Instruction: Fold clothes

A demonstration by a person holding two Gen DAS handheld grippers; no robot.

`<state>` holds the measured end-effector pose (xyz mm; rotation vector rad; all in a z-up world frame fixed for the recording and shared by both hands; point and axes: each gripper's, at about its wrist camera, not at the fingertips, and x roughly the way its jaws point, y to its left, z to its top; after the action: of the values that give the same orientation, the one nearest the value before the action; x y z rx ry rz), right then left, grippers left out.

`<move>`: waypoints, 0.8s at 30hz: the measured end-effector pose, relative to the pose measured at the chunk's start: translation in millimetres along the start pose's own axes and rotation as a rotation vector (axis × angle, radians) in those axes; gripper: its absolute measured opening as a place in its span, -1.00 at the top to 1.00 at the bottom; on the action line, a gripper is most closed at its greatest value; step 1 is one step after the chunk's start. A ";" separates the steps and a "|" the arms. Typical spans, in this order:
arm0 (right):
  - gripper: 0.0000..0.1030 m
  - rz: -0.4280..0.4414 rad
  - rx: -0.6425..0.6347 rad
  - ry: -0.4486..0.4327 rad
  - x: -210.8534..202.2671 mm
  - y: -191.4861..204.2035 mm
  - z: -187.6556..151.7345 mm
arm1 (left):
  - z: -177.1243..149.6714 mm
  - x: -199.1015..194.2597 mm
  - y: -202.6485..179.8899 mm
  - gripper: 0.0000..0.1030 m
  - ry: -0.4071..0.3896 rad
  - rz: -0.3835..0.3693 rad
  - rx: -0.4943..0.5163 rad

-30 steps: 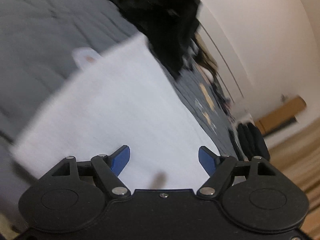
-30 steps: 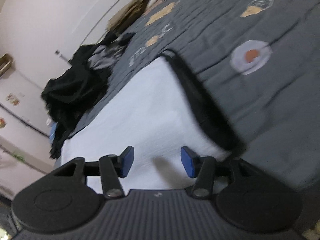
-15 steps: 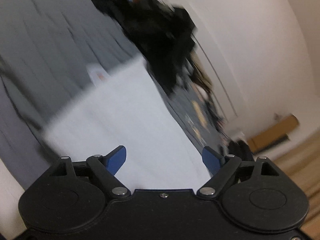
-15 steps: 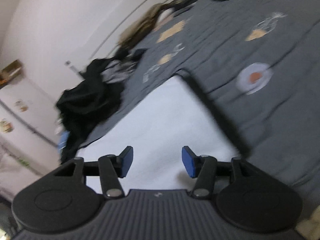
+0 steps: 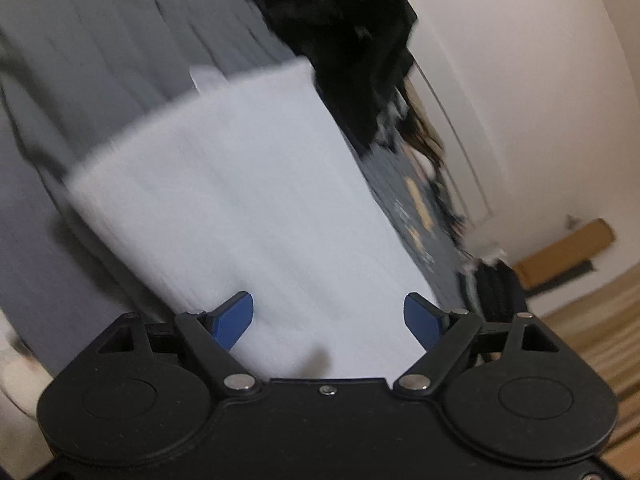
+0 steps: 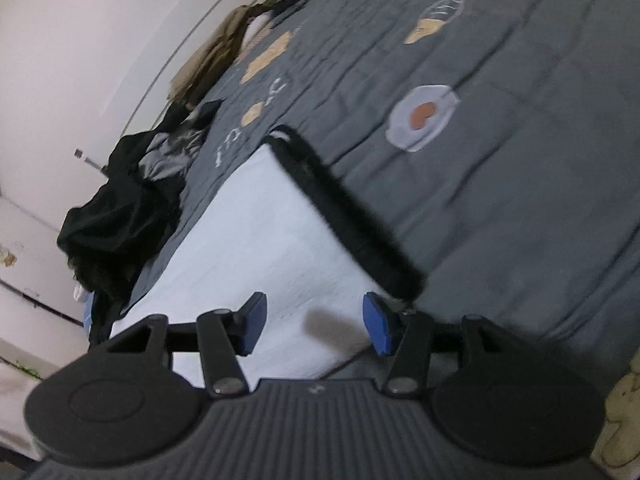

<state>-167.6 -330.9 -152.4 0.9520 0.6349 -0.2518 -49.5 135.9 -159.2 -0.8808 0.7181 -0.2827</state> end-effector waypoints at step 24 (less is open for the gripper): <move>-0.08 0.311 -0.065 0.039 27.1 54.5 -0.1 | -14.0 -7.2 -69.2 -0.66 0.025 -0.158 0.152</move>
<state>-120.7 -297.9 -132.0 0.9796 0.5192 0.0633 -60.1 88.3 -107.6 -0.7910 0.6423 -0.4836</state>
